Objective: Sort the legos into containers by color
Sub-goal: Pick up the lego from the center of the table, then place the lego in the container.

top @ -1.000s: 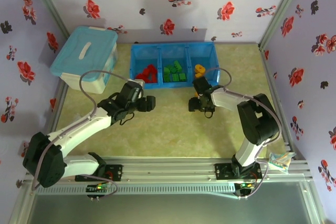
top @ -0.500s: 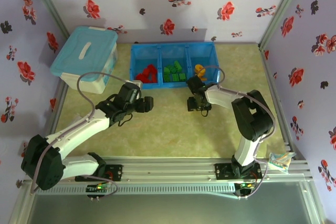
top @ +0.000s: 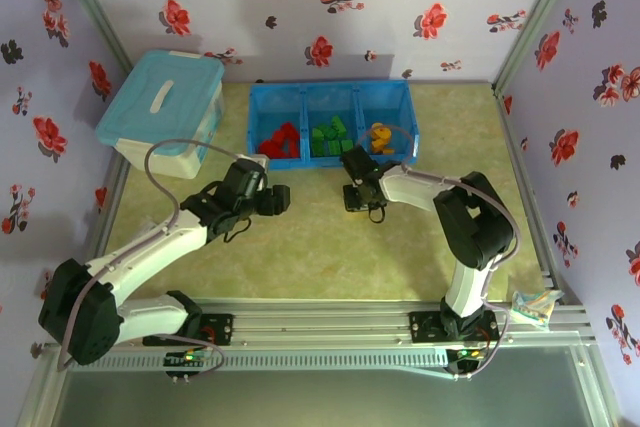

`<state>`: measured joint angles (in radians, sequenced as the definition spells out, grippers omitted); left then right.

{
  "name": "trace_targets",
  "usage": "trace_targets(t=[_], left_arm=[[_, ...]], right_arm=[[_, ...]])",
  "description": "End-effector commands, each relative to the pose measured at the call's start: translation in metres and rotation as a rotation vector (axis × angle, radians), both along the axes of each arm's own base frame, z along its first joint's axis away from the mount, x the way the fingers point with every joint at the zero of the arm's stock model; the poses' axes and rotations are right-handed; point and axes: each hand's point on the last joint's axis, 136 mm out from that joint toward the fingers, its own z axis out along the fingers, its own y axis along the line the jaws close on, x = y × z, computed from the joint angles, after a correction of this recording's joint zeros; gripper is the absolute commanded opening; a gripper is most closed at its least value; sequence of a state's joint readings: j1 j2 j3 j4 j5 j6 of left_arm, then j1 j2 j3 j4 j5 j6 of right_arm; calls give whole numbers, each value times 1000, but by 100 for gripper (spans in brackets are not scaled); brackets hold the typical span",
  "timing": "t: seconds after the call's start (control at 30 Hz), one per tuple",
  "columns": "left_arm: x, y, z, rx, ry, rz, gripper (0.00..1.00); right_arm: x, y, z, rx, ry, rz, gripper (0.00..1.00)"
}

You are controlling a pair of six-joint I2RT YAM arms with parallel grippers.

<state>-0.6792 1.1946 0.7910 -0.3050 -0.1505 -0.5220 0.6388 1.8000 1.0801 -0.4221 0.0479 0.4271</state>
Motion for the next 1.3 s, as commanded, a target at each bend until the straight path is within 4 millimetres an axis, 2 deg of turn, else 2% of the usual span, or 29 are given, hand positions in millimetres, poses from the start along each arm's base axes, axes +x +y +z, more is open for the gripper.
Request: trace_targets(t=[0.0, 0.17, 0.3, 0.37, 0.57, 0.8, 0.83, 0.87, 0.9, 0.93, 1.07, 1.17, 1.27], left_arm=[[1, 6, 2, -18, -20, 31, 78], [1, 7, 2, -12, -16, 31, 77], [-2, 7, -1, -15, -9, 28, 77], [-6, 6, -6, -22, 4, 24, 77], [-24, -4, -15, -46, 14, -3, 77], [-36, -10, -16, -48, 5, -16, 77], [-37, -10, -15, -46, 4, -16, 77], [-37, -11, -13, -46, 2, -19, 77], [-37, -11, -12, -45, -1, -21, 77], [-38, -11, -10, -42, -4, -21, 77], [-39, -9, -2, -43, -30, -19, 77], [-39, -7, -1, -52, -40, -17, 77], [-39, -7, -2, -52, -42, -15, 77]], right_arm=[[-5, 5, 22, 24, -40, 9, 21], [-13, 1, 55, 25, -91, 14, 19], [3, -17, 93, -24, -198, -27, 20], [19, -27, 109, -32, -222, -50, 20], [72, -52, 131, -37, -236, -115, 20], [139, -64, 138, -44, -227, -143, 21], [149, -66, 138, -48, -230, -150, 24], [156, -68, 138, -49, -217, -156, 40], [159, -68, 139, -49, -211, -156, 68], [161, -66, 143, -47, -214, -149, 76], [148, -66, 155, -11, -280, -161, 82], [124, -72, 147, 3, -270, -167, 81], [94, -74, 128, 24, -238, -145, 79]])
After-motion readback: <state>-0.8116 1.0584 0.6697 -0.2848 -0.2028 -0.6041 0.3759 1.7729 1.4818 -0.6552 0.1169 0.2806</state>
